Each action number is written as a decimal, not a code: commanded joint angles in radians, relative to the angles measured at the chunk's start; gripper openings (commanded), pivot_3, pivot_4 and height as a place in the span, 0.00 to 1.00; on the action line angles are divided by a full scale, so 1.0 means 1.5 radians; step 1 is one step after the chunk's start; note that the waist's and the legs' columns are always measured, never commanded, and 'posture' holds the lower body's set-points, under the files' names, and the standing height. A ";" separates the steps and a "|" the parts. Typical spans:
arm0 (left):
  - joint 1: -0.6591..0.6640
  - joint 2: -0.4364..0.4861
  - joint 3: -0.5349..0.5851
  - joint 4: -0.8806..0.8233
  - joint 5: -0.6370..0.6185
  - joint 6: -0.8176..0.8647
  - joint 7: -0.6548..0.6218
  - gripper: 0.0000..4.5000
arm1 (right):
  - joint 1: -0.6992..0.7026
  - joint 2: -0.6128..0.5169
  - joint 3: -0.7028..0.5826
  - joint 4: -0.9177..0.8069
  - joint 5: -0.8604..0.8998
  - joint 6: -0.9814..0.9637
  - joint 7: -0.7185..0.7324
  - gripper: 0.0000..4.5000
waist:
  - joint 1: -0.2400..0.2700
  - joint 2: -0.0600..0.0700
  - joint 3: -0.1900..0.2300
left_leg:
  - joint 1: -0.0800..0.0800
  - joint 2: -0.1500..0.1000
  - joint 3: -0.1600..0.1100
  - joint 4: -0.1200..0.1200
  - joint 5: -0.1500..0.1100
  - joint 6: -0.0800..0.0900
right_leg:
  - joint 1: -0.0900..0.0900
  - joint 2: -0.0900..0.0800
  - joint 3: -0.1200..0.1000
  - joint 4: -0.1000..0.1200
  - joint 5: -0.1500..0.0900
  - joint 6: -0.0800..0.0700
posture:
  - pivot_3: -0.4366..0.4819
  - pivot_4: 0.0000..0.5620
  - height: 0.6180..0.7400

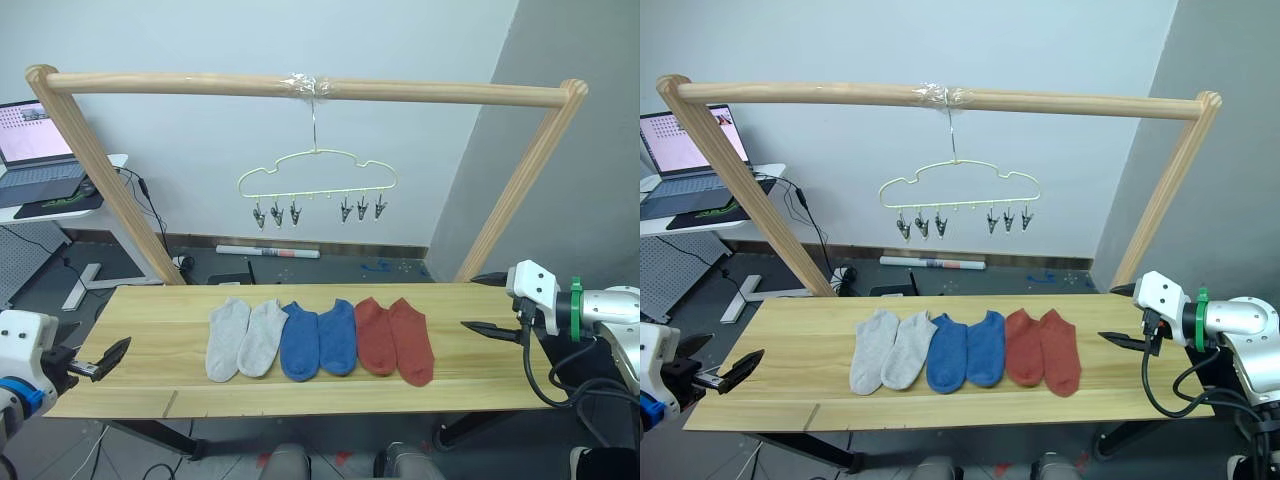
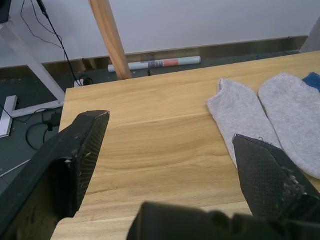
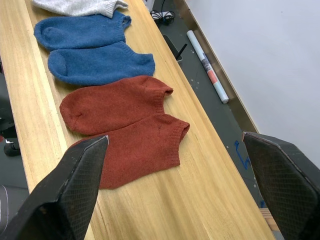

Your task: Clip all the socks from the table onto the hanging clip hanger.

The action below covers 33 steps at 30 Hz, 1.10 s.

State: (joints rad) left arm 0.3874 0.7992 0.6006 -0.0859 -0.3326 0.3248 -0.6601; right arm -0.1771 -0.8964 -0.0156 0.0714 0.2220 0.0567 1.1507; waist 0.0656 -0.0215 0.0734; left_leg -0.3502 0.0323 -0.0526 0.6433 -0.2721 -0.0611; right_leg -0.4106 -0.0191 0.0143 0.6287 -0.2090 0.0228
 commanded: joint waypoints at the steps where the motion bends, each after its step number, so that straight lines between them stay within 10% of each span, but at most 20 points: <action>1: -0.013 0.004 0.033 -0.009 -0.006 -0.019 -0.010 1.00 | -0.010 -0.019 -0.026 0.001 0.004 -0.009 0.006 1.00 | 0.000 0.000 0.000 | 0.000 0.000 0.000 0.000 0.000 0.000 | 0.000 0.000 0.000 0.000 0.000 0.000 | 0.70 0.02 1.00; 33: -0.053 -0.073 0.018 -0.004 -0.026 -0.097 -0.026 1.00 | 0.019 0.040 -0.059 -0.158 0.073 0.099 -0.081 1.00 | -0.007 -0.001 0.035 | -0.004 0.000 0.000 0.000 0.000 0.000 | -0.003 0.000 0.000 0.000 0.000 0.000 | 0.63 0.22 1.00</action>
State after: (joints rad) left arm 0.3254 0.6904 0.6248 -0.0442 -0.3571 0.1843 -0.7227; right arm -0.1410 -0.8357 -0.0666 -0.1150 0.2994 0.1940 1.0424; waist 0.0545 -0.0227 0.1262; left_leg -0.3581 0.0325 -0.0530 0.6441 -0.2720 -0.0608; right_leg -0.4158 -0.0191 0.0148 0.6291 -0.2090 0.0228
